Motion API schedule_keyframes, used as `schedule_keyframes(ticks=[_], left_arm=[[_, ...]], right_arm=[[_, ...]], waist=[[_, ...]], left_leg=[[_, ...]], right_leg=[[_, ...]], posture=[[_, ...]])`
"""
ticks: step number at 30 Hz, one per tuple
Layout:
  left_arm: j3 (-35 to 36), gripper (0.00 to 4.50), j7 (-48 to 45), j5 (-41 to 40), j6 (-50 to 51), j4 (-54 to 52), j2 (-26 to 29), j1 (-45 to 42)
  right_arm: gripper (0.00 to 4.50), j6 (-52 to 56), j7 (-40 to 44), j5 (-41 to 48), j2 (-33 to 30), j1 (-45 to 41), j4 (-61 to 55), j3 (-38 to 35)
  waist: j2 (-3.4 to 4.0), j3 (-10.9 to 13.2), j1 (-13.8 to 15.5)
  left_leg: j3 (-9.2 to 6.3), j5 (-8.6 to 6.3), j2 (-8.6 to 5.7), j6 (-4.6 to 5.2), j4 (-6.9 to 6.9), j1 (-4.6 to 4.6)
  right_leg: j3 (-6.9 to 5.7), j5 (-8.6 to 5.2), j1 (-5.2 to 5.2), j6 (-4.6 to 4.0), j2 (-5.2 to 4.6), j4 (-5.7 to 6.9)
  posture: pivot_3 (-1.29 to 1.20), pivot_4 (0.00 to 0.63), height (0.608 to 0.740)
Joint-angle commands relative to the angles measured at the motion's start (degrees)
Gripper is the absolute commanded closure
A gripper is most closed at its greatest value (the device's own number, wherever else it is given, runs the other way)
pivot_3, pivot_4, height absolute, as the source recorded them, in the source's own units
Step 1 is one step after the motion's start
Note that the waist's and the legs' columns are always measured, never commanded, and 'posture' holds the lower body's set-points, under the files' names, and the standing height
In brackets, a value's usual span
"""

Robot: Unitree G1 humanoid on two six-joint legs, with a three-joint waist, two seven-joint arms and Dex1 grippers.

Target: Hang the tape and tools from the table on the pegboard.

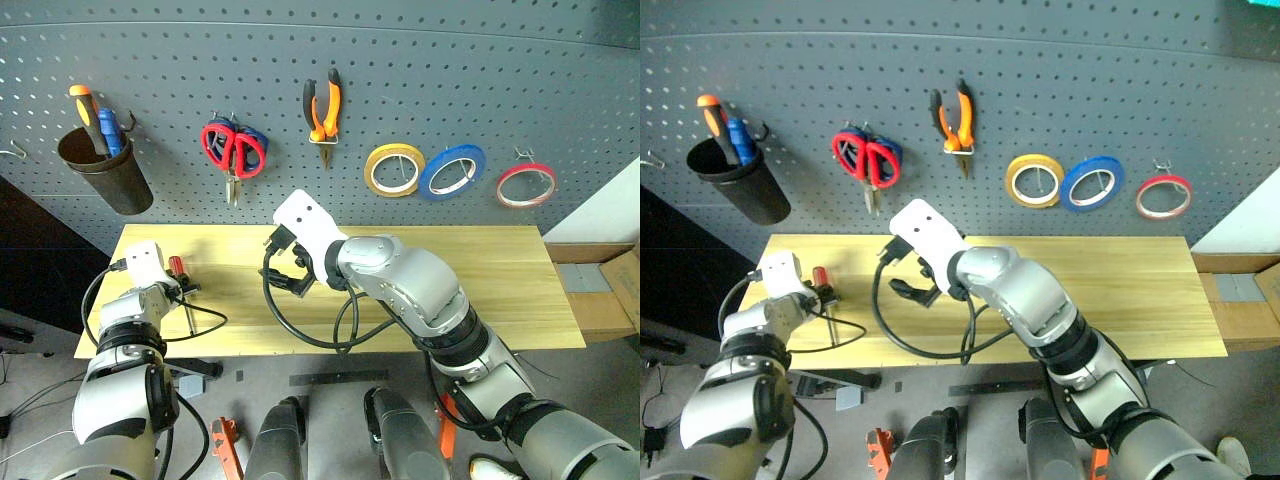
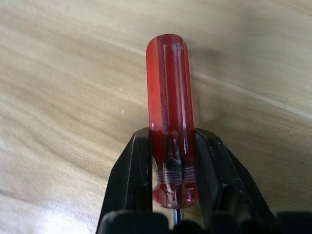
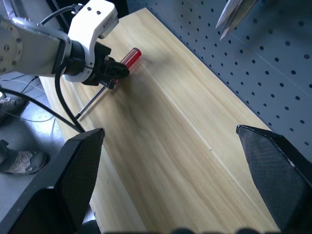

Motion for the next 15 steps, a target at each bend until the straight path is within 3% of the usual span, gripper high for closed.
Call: schedule_keyframes(ticks=[1, 6, 11, 15], left_arm=[[-0.4, 3.68, 0.3, -0.6, 1.3, -16.6, -0.4, 7.0], [0.4, 3.68, 4.9, -0.2, 3.9, -41.9, -3.4, 20.1], [-2.1, 3.68, 8.9, 7.0, -2.8, -62.4, -4.4, 31.2], [-3.3, 3.68, 9.6, 10.9, -9.5, -72.4, -4.9, 35.3]], right_arm=[[0.0, -3.1, 2.4, 0.8, -1.4, -1.1, -5.7, -1.0], [0.0, -13.6, 6.6, 0.5, -4.9, 1.1, -9.4, -1.7], [0.0, -22.3, 10.6, 1.6, -7.3, 2.3, -9.9, -5.1], [0.0, -24.9, 12.9, 3.5, -7.8, 1.8, -9.1, -7.7]], waist=[[0.0, 0.0, -0.1], [-0.05, 0.0, 0.0], [-0.12, -0.1, 0.3], [-0.14, -0.1, 0.5]], left_leg=[[0.0, 0.0, 0.02, -0.01, -0.03, 0.0], [0.09, 0.01, 0.02, -0.04, -0.44, -0.01], [0.1, 0.02, 0.02, -0.05, -0.65, 0.0], [0.11, 0.03, -0.03, -0.05, -0.64, 0.01]], right_leg=[[0.01, 0.0, -0.02, 0.0, -0.04, -0.01], [0.03, 0.0, -0.14, -0.01, -0.26, -0.18], [0.01, 0.0, -0.16, -0.01, -0.29, -0.31], [0.01, 0.01, -0.11, -0.02, -0.35, -0.35]], posture=[[-0.11, 0.285, 0.74], [-0.1, 0.277, 0.74], [-0.08, 0.261, 0.74], [-0.07, 0.245, 0.74]])
